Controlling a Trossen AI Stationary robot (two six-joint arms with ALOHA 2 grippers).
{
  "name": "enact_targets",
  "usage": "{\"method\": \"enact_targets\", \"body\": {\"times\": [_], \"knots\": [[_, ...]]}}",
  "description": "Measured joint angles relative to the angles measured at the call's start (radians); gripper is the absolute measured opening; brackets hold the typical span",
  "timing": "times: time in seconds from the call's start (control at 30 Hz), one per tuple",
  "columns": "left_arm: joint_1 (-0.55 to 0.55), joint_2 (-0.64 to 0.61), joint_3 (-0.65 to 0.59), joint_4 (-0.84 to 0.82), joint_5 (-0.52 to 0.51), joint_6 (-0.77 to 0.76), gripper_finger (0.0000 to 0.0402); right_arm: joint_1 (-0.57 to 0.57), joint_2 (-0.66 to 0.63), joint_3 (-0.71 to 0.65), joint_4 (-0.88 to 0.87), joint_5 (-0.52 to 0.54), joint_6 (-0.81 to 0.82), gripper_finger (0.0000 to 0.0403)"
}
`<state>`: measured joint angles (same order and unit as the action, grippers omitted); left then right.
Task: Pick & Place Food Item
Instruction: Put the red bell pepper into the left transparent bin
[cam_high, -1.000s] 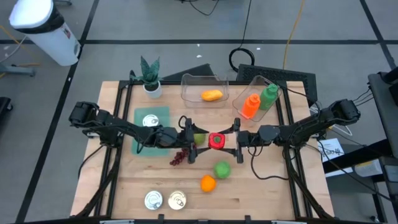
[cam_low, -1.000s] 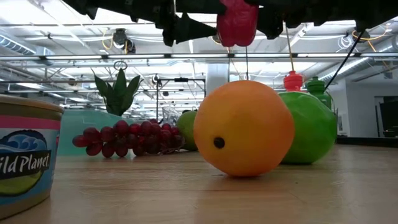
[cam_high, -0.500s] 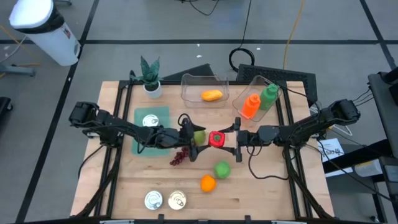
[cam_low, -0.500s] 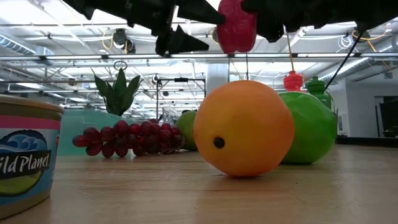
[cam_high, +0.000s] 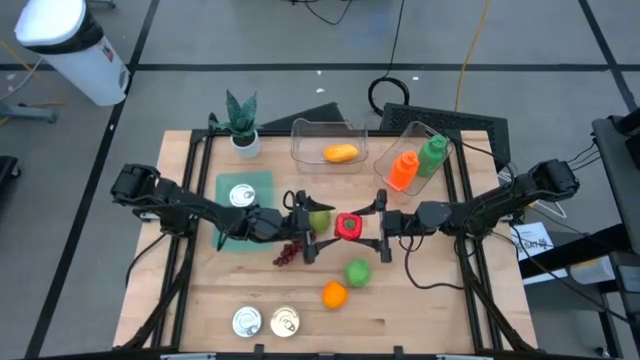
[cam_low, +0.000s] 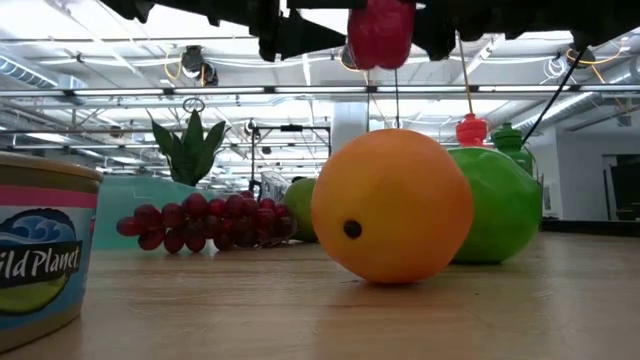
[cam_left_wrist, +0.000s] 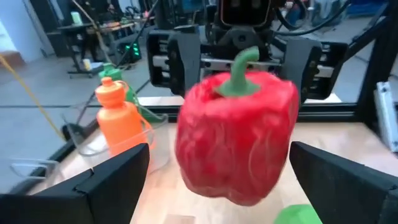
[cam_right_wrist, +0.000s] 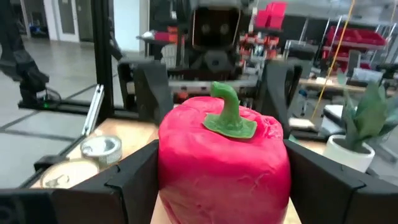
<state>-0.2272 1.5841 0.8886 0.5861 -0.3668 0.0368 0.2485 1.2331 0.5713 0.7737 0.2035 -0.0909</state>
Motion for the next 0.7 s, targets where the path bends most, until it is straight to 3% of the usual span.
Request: {"method": "enact_targets", "body": {"times": [0.7], "knots": [[0.046, 0.000, 0.000, 0.099, 0.213, -0.162, 0.0399, -0.007, 0.037, 0.000, 0.182, -0.116, -0.025, 0.0283]]}}
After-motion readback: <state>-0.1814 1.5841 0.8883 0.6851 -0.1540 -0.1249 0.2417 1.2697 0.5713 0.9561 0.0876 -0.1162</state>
